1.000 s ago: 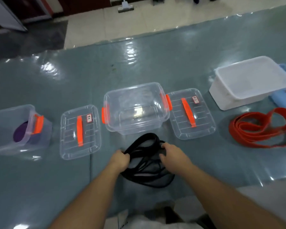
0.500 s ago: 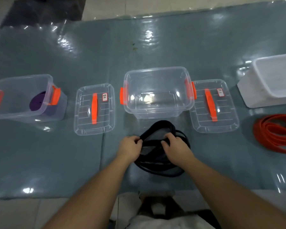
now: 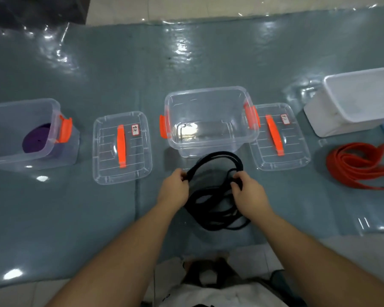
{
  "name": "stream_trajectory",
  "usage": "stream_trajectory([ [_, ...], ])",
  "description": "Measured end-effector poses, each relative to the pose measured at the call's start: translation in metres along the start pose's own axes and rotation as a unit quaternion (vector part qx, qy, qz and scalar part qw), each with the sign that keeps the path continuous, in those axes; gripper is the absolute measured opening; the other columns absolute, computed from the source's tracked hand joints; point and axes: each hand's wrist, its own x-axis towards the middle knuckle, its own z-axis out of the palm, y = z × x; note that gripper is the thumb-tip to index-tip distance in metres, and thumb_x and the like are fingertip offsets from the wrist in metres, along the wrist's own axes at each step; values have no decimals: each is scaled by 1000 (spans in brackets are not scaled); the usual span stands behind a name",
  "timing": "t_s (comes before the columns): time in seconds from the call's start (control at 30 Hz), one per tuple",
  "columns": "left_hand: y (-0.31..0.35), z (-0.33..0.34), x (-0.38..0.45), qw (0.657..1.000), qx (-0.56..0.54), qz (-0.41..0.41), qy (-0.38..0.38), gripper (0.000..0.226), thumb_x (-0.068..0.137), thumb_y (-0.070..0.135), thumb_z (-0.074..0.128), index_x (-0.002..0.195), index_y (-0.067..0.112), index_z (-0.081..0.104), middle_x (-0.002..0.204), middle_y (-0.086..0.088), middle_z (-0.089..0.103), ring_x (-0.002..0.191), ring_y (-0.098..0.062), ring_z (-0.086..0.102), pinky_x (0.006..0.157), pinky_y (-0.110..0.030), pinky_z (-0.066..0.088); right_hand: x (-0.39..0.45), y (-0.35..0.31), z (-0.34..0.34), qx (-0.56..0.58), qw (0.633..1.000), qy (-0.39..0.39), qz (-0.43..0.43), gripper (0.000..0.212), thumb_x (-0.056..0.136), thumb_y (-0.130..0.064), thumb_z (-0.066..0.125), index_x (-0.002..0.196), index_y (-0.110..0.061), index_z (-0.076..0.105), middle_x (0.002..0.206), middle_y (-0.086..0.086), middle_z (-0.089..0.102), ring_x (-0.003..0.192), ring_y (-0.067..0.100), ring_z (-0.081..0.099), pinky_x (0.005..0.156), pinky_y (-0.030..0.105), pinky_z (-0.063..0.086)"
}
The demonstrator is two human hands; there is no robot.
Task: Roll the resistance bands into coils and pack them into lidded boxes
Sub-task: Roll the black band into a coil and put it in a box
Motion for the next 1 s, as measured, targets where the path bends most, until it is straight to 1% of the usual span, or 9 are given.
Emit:
stream_trajectory([
  [0.1,10,-21,-8,995,-83,59,-5,10,102,26,60,110,25,55,111,3,67,96,-19,64,82,-33,50,-6,-7,-9,20,999,-30,1,44,103,-24,58,147,-23,51,132,12,64,119,32,64,101,41,52],
  [0.27,36,-64,-21,977,-170,130,-12,29,91,22,79,114,28,62,106,5,68,97,-17,66,92,-31,55,-18,-34,-31,33,998,0,-45,56,99,-25,65,151,-24,45,137,8,54,121,26,60,106,36,46],
  [0.37,54,-87,-33,969,-179,169,-22,25,94,16,76,114,28,66,98,12,70,86,0,68,80,-12,52,-23,-55,-51,38,992,53,-105,61,93,-19,71,149,-23,47,139,6,53,128,26,53,109,36,42],
  [0.43,68,-100,-42,962,-186,199,-32,25,96,11,73,114,26,66,100,13,72,83,6,69,78,-11,50,-24,-70,-67,37,986,66,-147,64,91,-17,72,150,-23,47,146,2,51,135,24,49,111,31,38],
  [0.53,92,-114,-56,953,-181,241,-28,25,96,8,71,117,22,66,108,2,75,89,1,71,84,-14,52,-23,-95,-96,26,978,21,-204,68,91,-14,71,154,-24,45,155,-3,48,144,17,42,112,21,27],
  [0.6,111,-126,-69,950,-164,267,-15,24,97,12,71,118,23,68,107,1,76,84,6,68,82,-14,51,-21,-109,-113,19,974,-15,-225,70,91,-14,69,155,-27,44,156,-6,49,146,16,42,116,23,28],
  [0.73,150,-156,-99,944,-101,314,8,29,98,24,69,108,51,62,103,21,71,87,2,67,91,-28,55,-17,-124,-146,23,966,-34,-254,59,87,-20,65,139,-43,52,132,-19,64,125,6,59,114,38,43],
  [0.9,186,-193,-130,925,7,369,85,24,101,35,65,125,37,63,120,15,63,100,-7,67,92,-28,54,-16,-140,-178,86,957,-42,-272,25,95,-25,70,115,-38,63,118,-14,66,117,6,60,106,33,48],
  [1.0,196,-207,-139,918,28,377,121,21,101,37,61,122,37,64,114,14,67,103,-9,65,95,-34,54,-23,-148,-192,112,946,-59,-299,26,93,-29,74,117,-33,64,116,-14,67,114,8,62,106,31,48],
])
